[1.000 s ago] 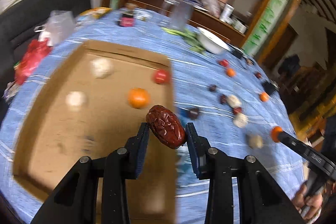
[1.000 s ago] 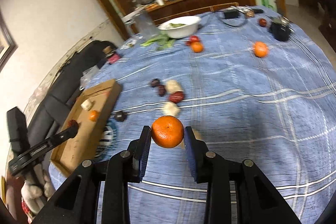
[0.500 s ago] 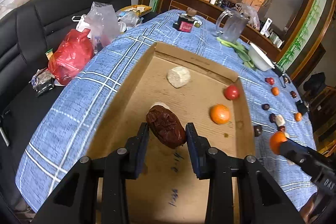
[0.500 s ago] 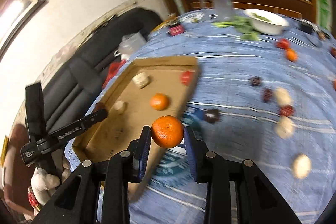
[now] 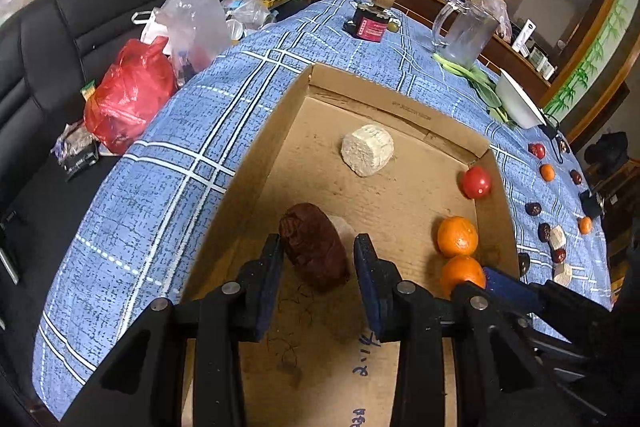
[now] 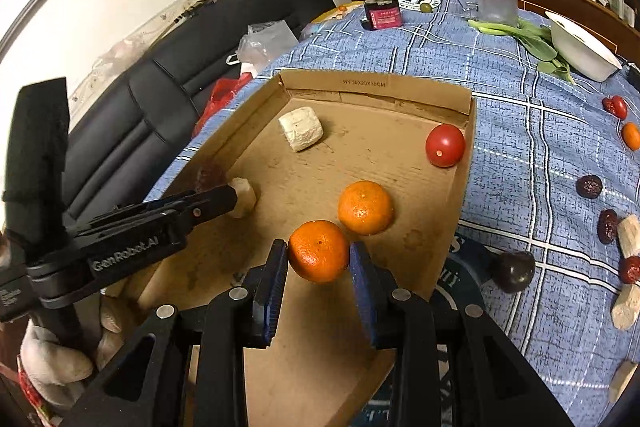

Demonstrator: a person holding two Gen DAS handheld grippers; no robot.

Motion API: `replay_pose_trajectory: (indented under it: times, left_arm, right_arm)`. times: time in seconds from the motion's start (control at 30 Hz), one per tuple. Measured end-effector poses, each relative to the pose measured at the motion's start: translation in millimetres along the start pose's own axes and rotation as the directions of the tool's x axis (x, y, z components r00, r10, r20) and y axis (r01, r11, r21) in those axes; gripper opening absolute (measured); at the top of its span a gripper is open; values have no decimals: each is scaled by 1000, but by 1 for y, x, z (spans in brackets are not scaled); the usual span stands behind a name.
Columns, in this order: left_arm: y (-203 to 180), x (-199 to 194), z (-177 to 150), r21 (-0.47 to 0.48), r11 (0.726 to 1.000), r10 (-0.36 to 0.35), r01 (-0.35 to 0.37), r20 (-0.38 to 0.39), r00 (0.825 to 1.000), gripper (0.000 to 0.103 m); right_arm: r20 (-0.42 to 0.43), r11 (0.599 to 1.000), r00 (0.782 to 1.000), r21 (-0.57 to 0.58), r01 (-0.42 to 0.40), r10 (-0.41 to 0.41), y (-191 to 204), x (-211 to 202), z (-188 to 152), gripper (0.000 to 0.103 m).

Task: Organize fruits
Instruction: 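Lower the red date and tangerine into the tray and open both tools, then move both tools back over the remaining items on the cloth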

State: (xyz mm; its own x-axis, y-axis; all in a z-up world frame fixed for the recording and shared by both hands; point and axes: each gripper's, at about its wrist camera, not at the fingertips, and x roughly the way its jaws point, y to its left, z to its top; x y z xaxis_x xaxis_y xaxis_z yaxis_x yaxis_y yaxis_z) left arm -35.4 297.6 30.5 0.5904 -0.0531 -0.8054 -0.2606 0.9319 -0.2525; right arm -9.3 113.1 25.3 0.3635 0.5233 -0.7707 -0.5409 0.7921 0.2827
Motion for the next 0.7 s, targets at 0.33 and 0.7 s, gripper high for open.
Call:
replay_pose_trajectory:
  times: [0.33,0.7]
  left_arm:
    - [11,-30,-4,-91,994,-59,65,69,996,58]
    - [4,-73,-29,-137,984,-94,110,116,989,73]
  right_arm:
    - [25,1000,1000,-8,15,-14,3,-3,-1,40]
    - [174,989,985,151,-12,-14,-22,-79,-32,55]
